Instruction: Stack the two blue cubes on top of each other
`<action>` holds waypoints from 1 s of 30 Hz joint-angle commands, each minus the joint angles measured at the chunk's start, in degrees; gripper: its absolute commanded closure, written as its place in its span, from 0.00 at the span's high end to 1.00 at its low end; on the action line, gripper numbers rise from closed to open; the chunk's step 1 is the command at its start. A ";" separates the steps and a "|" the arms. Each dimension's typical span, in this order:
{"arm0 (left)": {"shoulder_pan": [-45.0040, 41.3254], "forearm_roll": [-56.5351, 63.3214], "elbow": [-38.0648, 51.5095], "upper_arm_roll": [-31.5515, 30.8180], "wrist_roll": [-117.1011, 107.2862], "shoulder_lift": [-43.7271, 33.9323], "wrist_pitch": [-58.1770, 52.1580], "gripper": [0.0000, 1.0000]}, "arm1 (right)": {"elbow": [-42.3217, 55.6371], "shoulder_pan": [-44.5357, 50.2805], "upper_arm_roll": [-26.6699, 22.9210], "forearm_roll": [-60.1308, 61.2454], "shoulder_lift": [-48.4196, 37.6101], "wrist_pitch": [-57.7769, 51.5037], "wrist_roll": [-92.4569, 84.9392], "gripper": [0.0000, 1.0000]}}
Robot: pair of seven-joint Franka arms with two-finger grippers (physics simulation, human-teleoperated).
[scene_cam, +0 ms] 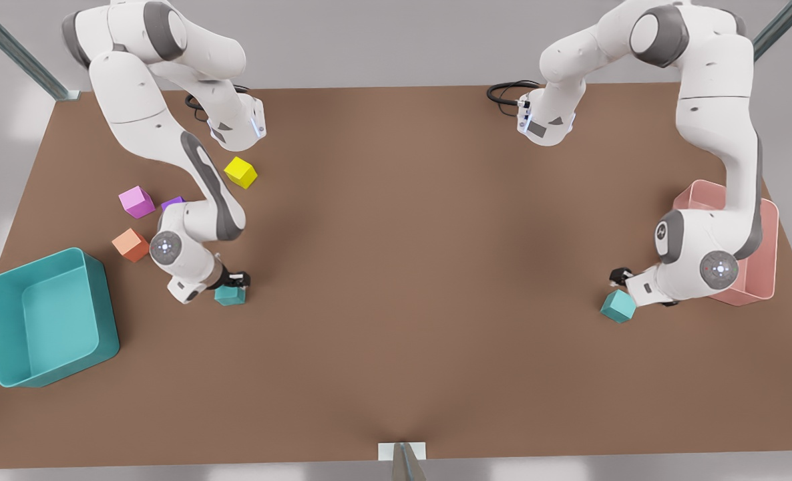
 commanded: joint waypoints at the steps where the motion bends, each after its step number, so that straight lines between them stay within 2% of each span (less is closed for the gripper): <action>1: 0.43 0.82 -0.02 -0.02 4.81 0.50 3.23 1.00 | 0.34 0.17 0.65 -1.86 -2.97 -9.41 0.59 0.33; 3: 0.26 0.82 -0.02 -0.02 4.81 1.82 4.73 1.00 | 4.20 1.49 2.94 -1.86 -9.57 -21.81 0.59 0.33; 4: 0.26 0.82 0.24 -0.02 4.90 2.70 4.82 1.00 | 9.64 5.96 3.29 -1.68 -12.03 -28.66 0.67 0.33; 6: 0.26 0.90 0.24 -0.02 4.81 3.14 5.17 1.00 | 25.28 16.33 3.20 -1.16 -10.54 -40.44 1.21 0.31; 10: 0.43 1.26 0.33 -0.02 4.81 2.61 4.20 1.00 | 43.65 32.33 3.29 -1.24 -1.85 -40.71 1.03 0.30; 12: 0.52 1.26 0.42 0.15 4.81 2.87 4.38 1.00 | 54.12 40.33 2.77 -1.77 7.20 -39.48 1.47 0.28; 15: 0.52 1.70 0.42 0.24 4.81 3.05 4.47 1.00 | 62.74 46.75 2.50 -1.86 17.15 -36.85 1.47 0.27; 20: 0.43 2.93 0.42 0.33 4.72 3.93 5.26 1.00 | 63.01 53.87 -1.28 -1.95 28.57 -23.49 4.37 0.27; 26: 0.87 3.01 0.24 0.42 4.63 6.56 7.72 1.00 | 63.18 57.56 -2.77 -5.64 37.01 -19.18 6.83 0.26; 30: 1.75 4.16 -0.28 0.59 4.46 7.88 9.47 1.00 | 63.09 57.92 -2.77 -6.52 38.42 -17.16 8.06 0.27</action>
